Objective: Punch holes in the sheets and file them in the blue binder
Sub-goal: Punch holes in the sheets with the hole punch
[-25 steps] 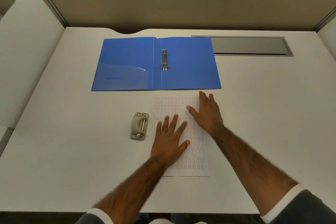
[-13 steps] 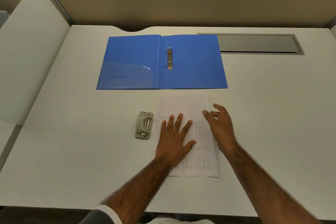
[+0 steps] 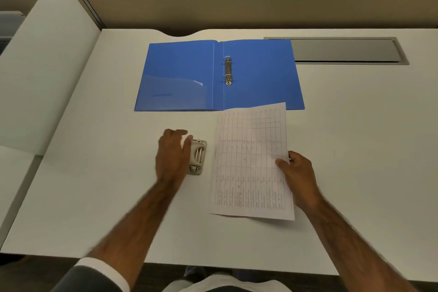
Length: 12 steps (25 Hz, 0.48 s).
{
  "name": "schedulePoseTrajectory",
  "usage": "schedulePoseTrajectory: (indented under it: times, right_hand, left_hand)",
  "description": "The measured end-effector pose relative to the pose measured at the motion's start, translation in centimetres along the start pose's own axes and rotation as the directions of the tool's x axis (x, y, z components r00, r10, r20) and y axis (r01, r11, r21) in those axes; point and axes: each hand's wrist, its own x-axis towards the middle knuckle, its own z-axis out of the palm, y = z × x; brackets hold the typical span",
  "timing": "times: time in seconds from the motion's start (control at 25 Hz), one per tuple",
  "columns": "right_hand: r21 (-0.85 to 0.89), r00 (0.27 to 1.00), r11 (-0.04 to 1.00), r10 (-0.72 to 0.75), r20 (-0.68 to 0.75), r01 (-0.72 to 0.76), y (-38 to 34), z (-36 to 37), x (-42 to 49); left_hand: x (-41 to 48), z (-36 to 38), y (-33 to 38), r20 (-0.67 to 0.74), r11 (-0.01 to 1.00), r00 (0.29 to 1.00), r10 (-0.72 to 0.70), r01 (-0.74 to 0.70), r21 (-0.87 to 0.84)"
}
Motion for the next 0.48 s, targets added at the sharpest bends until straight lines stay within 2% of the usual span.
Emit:
schedulePoseTrajectory:
  times: [0.04, 0.2, 0.48]
  right_hand:
    - [0.027, 1.0, 1.0, 0.006, 0.004, -0.006, 0.0, 0.0, -0.1]
    - [0.054, 0.999, 0.999, 0.003, 0.034, -0.005, 0.0, 0.8, -0.7]
    - [0.072, 0.998, 0.997, 0.025, 0.059, -0.03, 0.4, 1.6, -1.0]
  left_hand:
    - [0.4, -0.5, -0.9, 0.034, 0.998, 0.998, -0.061, 0.062, -0.015]
    - [0.6, -1.0, -1.5, 0.233, 0.984, 0.966, -0.107, 0.137, -0.115]
    - [0.0, -0.4, -0.1, 0.255, 0.968, 0.951, -0.177, 0.215, -0.132]
